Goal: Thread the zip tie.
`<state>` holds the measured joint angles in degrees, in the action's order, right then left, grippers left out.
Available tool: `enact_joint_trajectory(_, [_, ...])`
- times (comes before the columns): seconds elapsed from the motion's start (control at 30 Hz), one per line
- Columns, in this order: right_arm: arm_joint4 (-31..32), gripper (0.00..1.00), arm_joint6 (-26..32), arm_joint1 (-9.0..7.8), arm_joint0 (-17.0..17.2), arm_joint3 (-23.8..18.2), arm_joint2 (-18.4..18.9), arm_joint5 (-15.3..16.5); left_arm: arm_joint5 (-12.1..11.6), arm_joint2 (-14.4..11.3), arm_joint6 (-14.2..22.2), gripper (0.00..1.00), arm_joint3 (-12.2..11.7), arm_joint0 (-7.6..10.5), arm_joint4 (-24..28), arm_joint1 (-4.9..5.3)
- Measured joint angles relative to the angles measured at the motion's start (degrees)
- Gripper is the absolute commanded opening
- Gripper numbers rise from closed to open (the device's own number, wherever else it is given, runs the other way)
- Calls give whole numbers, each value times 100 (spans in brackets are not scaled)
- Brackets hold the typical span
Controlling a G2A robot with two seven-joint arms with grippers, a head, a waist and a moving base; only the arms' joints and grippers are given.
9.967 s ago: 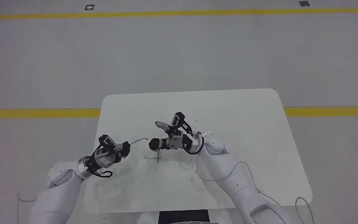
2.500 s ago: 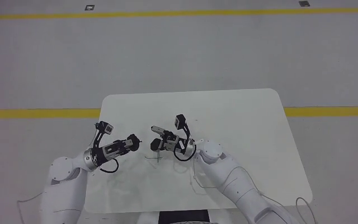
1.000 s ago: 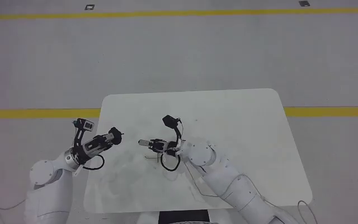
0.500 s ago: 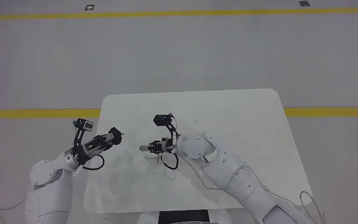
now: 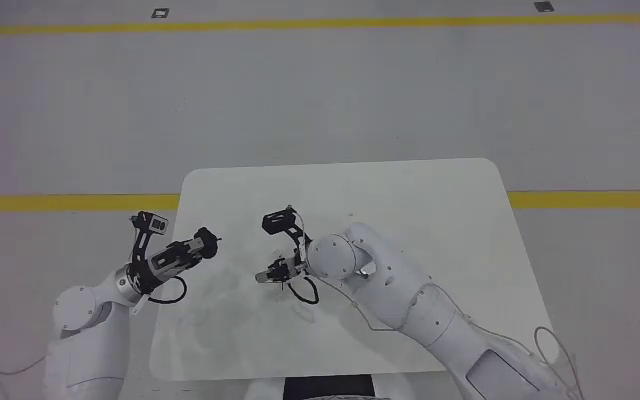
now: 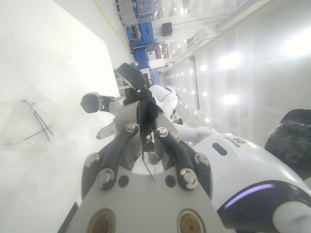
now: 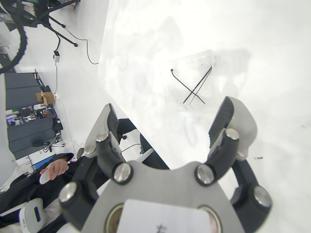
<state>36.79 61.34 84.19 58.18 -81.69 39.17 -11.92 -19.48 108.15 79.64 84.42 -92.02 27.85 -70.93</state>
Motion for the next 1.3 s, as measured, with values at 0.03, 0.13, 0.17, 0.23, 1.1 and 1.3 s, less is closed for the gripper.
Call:
enact_joint_trajectory(0.03, [20,100,-78,-1,33,16,-22,71,0,0,0,0,0,0,0,0])
enact_joint_trajectory(0.13, [11,100,-166,19,30,77,-100,233,0,0,0,0,0,0,0,0])
enact_joint_trajectory(0.17, [-2,100,-172,32,9,112,-135,269,0,0,0,0,0,0,0,0])
enact_joint_trajectory(0.23, [-30,100,-210,76,-57,223,-235,336,0,0,0,0,0,0,0,0])
enact_joint_trajectory(1.1, [183,85,-685,635,-637,1518,-993,-335,0,0,0,0,0,0,0,0])
enact_joint_trajectory(1.3, [317,49,-596,559,-467,1208,-827,-571,0,0,0,0,0,0,0,0])
